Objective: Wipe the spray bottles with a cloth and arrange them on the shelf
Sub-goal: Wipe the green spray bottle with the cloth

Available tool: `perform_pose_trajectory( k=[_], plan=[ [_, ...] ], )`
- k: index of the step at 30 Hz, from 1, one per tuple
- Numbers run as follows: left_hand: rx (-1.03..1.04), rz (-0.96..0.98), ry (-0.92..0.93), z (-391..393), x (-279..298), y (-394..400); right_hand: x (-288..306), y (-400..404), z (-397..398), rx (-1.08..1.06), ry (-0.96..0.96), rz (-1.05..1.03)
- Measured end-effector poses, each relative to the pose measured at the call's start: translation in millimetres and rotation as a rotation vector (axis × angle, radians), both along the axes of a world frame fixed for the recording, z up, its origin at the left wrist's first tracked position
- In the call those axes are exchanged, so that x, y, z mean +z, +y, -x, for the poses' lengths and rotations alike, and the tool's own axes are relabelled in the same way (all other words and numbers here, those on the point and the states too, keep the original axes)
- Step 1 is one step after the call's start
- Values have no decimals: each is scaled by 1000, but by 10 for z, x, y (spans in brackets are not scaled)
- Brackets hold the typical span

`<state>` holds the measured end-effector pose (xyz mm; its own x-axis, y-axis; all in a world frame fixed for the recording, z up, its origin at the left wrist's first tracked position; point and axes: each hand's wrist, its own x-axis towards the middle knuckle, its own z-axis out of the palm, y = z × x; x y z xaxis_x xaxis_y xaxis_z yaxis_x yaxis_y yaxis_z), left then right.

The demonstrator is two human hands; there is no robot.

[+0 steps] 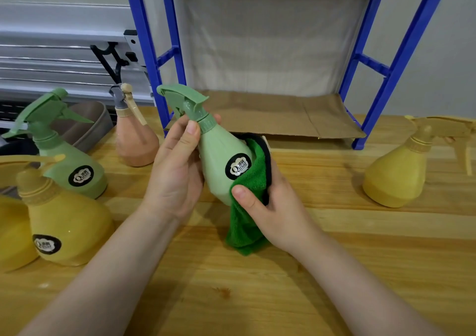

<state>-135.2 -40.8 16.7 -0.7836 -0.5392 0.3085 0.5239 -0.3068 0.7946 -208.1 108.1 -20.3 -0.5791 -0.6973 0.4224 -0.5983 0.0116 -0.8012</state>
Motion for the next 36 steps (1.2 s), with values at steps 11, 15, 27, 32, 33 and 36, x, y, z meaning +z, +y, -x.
perform_pose_trajectory(
  k=[11, 15, 27, 32, 33, 36],
  plan=[
    [-262, 204, -135, -1, -101, 152, 61, 35, 4, -3, -29, -14],
    [-391, 233, -158, -17, -123, 141, 105, 63, -31, 10, 4, -5],
    [-320, 140, -25, -16, -89, 120, 92, 51, -30, 25, -155, 47],
    [-237, 41, 2, -16, -51, 107, 65, 41, -28, 40, -220, 34],
    [-225, 39, 4, -13, -49, 99, 60, 42, -25, 48, -234, 37],
    [-189, 7, 30, -4, -57, 43, 38, 44, -13, 72, -279, 47]
  ],
)
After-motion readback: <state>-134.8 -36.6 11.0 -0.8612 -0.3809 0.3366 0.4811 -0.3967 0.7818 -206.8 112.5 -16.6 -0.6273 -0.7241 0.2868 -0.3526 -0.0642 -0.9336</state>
